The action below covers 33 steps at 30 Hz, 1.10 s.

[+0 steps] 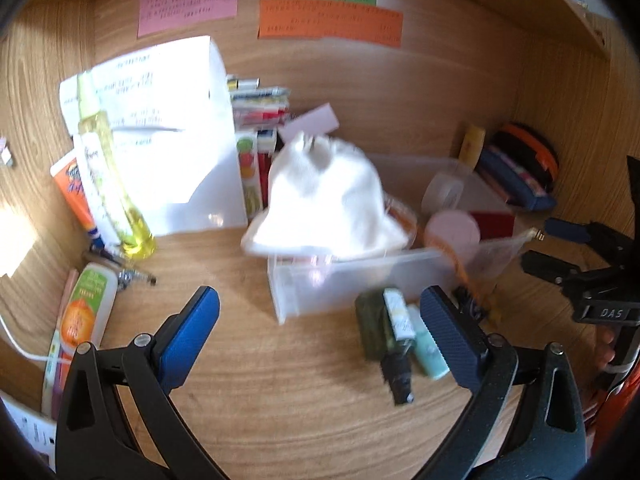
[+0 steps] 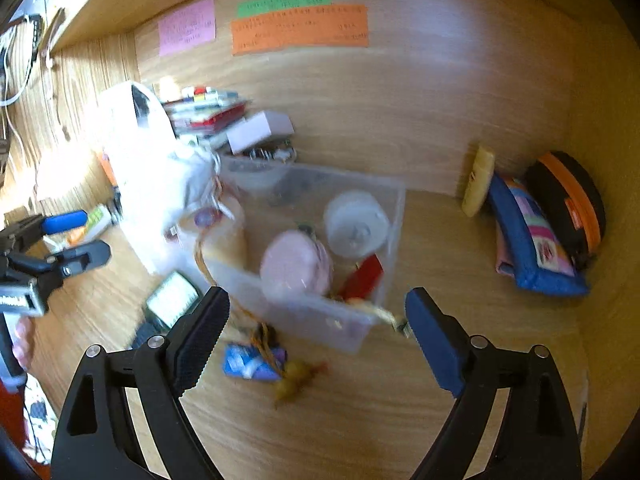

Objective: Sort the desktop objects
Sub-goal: 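Move both open tools toward the green pump bottle and gold bead tassel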

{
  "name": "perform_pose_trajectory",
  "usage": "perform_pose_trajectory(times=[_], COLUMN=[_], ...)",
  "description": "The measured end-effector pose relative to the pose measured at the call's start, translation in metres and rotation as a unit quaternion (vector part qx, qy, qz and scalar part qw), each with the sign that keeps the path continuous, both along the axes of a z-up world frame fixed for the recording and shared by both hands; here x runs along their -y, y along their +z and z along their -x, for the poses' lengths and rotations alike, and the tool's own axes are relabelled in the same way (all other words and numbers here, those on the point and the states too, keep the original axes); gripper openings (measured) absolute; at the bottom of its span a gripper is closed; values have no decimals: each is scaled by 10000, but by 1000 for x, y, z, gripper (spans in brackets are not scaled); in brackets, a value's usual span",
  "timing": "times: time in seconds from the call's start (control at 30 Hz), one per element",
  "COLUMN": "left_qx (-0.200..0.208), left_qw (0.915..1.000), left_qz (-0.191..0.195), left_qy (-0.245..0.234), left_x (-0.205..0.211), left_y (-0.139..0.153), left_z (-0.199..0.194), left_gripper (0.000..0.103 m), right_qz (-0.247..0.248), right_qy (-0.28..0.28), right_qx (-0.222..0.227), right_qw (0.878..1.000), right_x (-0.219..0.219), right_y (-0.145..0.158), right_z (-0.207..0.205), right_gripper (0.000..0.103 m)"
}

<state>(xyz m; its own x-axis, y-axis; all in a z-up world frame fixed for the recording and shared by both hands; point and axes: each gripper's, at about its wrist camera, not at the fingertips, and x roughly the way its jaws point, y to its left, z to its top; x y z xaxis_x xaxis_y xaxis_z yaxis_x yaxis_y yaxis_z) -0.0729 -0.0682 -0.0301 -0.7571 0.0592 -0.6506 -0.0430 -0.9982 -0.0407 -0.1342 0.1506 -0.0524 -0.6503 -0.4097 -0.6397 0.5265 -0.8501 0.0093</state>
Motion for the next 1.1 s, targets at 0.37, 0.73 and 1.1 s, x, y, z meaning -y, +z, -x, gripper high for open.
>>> perform_pose_trajectory(times=[0.37,0.73,1.1], left_qx=[979,1285,969], left_qw=[9938,9887,9936], left_qz=[-284,-583,-562], left_qy=[-436,-517,-129], left_x=[-17,-30,-18], left_y=[-46,-64,-65], left_z=[16,45,40], left_gripper=[102,102,101], right_qz=[-769,-741,-333], right_qy=[54,515,316], right_qx=[501,932,1166], right_qw=[9958,9916,9921], right_x=[-17,-6,-17], right_y=[-48,-61,-59], right_z=[-15,-6,9], right_gripper=[88,86,47])
